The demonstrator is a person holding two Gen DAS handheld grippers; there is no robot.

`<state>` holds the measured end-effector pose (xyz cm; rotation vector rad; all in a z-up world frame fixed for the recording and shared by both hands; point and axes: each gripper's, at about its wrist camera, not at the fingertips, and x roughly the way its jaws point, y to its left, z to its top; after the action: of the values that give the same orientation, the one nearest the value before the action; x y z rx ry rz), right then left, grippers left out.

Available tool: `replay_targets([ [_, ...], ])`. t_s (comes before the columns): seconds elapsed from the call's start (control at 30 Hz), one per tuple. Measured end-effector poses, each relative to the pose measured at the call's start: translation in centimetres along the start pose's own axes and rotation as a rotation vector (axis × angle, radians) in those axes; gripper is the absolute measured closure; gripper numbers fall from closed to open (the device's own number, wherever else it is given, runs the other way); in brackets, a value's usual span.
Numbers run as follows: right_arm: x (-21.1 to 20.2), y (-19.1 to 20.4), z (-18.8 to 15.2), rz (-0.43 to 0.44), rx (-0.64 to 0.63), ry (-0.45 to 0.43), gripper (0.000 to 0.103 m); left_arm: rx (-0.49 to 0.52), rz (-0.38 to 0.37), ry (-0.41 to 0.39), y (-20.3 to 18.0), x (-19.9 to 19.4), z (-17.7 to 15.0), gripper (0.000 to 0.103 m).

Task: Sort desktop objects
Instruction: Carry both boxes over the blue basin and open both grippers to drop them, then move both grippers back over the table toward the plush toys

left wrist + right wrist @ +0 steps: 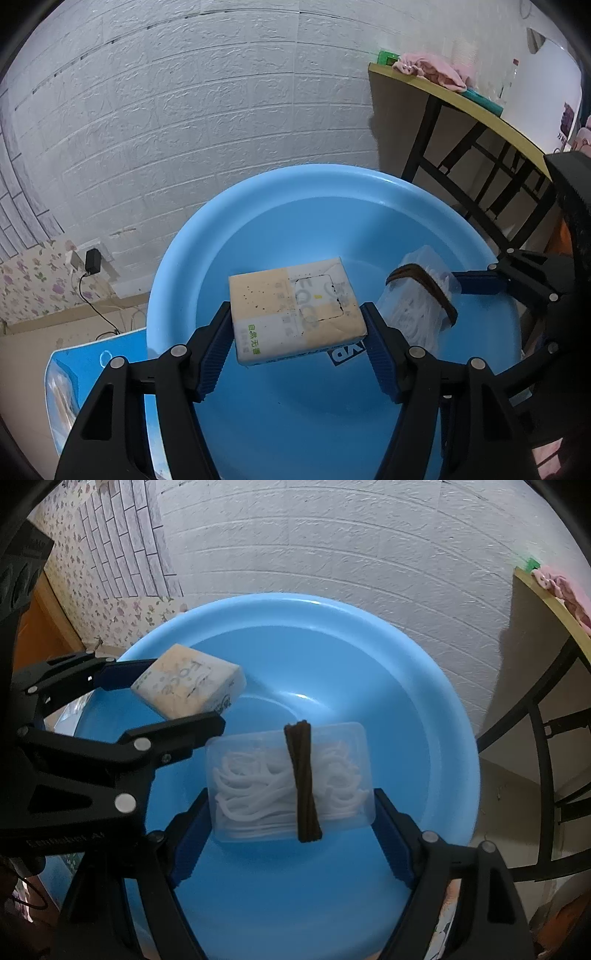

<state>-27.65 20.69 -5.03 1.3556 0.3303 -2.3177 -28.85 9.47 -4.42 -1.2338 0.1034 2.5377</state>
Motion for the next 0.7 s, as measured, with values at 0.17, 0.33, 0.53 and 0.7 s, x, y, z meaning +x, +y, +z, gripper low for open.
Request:
replay_targets([
  [0.17,0.0,0.7,-0.2,0.011,-0.029,0.021,0.021,-0.005,-0.013,-0.008,0.1,-0.6,-0.2,0.032],
  [0.33,0.0,0.6,-0.4,0.016,-0.031,0.037,0.021,-0.006,-0.019,-0.022,0.3,-1.2,-0.3,0.028],
  [0.53,0.2,0.8,-0.3,0.010,-0.021,0.056,0.020,-0.011,-0.016,-0.031,0.3,-1.9,-0.5,0.028],
  [0.7,0.2,1.1,-0.4,0.002,-0.002,0.060,0.020,-0.017,-0.006,-0.043,0.7,-3.0,-0.8,0.028],
])
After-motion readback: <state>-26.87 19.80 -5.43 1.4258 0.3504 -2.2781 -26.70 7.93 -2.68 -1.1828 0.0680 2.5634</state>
